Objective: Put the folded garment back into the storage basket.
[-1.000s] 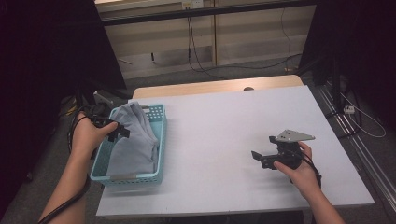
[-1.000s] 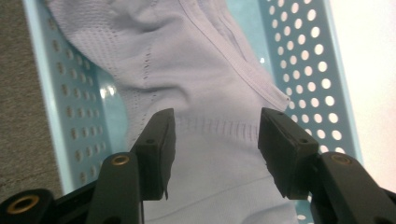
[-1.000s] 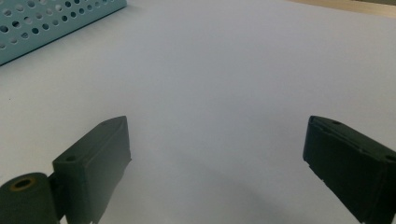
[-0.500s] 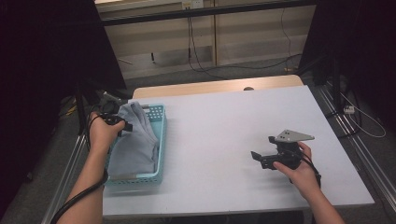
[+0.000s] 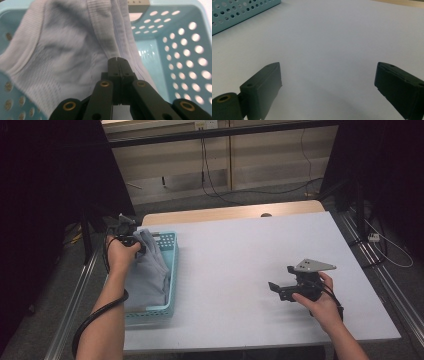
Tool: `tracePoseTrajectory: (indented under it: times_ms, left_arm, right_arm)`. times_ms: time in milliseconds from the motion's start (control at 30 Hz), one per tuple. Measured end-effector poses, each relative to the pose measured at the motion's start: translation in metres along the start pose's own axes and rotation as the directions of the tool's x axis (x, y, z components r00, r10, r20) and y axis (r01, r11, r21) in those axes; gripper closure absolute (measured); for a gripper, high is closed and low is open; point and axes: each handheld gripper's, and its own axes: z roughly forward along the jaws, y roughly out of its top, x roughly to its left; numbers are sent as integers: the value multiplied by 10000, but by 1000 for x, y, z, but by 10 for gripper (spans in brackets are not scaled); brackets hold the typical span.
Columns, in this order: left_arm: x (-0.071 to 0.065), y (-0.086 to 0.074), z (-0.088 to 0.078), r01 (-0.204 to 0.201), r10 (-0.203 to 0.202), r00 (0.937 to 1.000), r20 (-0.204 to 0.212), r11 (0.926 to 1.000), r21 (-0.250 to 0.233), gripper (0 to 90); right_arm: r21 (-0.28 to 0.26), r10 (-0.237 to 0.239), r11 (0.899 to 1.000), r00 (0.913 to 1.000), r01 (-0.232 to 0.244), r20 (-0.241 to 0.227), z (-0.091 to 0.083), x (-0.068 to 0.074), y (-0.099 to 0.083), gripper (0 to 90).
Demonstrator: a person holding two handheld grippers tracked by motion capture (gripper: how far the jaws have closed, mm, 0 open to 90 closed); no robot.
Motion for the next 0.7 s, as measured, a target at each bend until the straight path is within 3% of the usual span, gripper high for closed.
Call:
tracePoseTrajectory:
  times_ms: [300, 500, 700]
  left_arm:
    - [-9, 1, 31, -245, 247, 9996, -127, 9996, 171, 900]
    - [-14, -11, 54, -294, 283, 9994, 214, 9982, 525, 900]
    - [-14, -11, 48, -362, 354, 9990, 273, 9989, 304, 900]
  right_arm:
    - [-33, 15, 10000, 10000, -15, 74, 0, -2, 1, 66]
    - [-7, -1, 10000, 10000, 1, 95, 0, -1, 1, 66]
    - [-46, -31, 10000, 10000, 32, 85, 0, 0, 1, 66]
